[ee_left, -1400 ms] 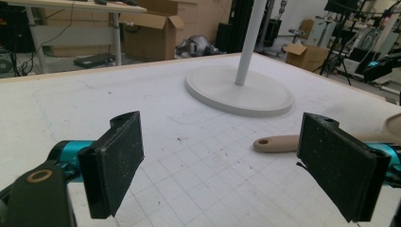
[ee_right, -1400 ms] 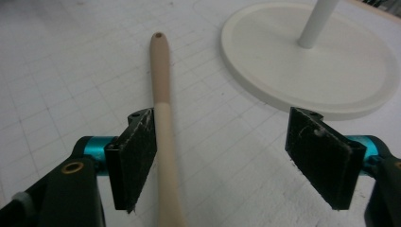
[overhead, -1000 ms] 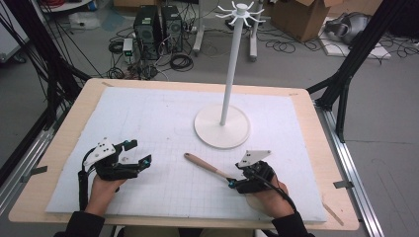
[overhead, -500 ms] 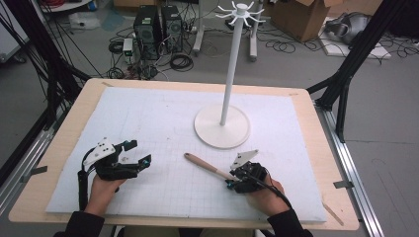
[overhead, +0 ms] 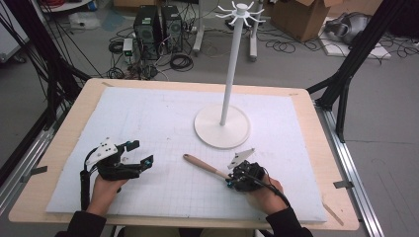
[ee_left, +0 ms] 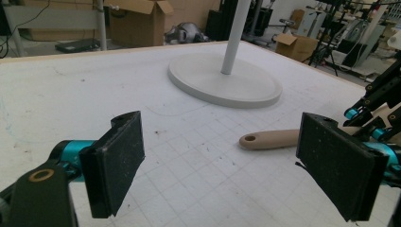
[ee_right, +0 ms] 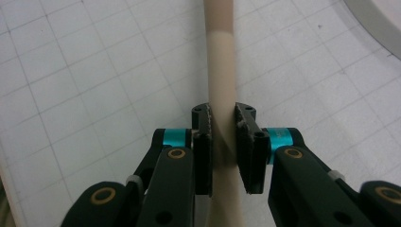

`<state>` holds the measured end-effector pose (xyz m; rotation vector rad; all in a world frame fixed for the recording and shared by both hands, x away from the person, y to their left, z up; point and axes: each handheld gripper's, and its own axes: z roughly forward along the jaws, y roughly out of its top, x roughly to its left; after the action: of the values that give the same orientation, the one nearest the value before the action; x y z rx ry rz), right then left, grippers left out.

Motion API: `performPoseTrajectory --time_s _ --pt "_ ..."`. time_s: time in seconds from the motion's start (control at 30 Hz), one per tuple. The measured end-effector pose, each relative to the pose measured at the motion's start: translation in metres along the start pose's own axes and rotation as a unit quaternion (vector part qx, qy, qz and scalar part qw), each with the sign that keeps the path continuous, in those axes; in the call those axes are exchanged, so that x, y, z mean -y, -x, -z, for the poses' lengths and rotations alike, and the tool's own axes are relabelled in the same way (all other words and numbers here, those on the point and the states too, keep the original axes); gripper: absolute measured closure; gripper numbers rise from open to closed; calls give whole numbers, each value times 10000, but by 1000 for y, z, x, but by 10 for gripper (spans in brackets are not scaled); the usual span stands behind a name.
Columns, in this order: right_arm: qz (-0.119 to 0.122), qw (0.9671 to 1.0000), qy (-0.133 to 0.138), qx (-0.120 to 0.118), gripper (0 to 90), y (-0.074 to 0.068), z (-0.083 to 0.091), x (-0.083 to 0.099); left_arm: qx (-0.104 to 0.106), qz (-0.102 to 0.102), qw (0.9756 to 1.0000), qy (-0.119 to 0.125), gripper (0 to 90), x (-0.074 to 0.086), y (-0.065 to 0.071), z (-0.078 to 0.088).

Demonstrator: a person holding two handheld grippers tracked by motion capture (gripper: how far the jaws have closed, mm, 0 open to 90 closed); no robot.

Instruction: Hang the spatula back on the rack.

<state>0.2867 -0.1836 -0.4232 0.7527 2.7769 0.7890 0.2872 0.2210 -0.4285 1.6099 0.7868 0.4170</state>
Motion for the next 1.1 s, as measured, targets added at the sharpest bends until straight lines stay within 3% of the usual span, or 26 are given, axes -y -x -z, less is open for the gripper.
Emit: performPoseTrajectory --time_s 0.2,0.33,0.47,0.6,0.7,0.9,1.1 --pt "-224 9991 327 -137 786 3 10 0 101 196 9997 132 168 -3 4 0" --pt "-252 9967 762 -139 786 6 23 -4 183 299 9991 236 171 -12 11 -1" --pt "-340 9915 1254 -71 785 7 35 -9 194 114 9996 194 173 -27 20 -8" --pt "-334 9866 1595 39 784 6 38 -12 379 40 9992 92 172 -45 28 -24" --pt "-322 9817 1868 157 784 2 39 -16 528 2 9986 34 171 -57 35 -36" --pt "-375 9678 2454 407 783 -6 44 -24 815 162 9965 -20 178 -70 50 -62" --pt "-457 9538 2909 604 783 -16 42 -28 1037 134 9945 -43 205 -81 64 -81"
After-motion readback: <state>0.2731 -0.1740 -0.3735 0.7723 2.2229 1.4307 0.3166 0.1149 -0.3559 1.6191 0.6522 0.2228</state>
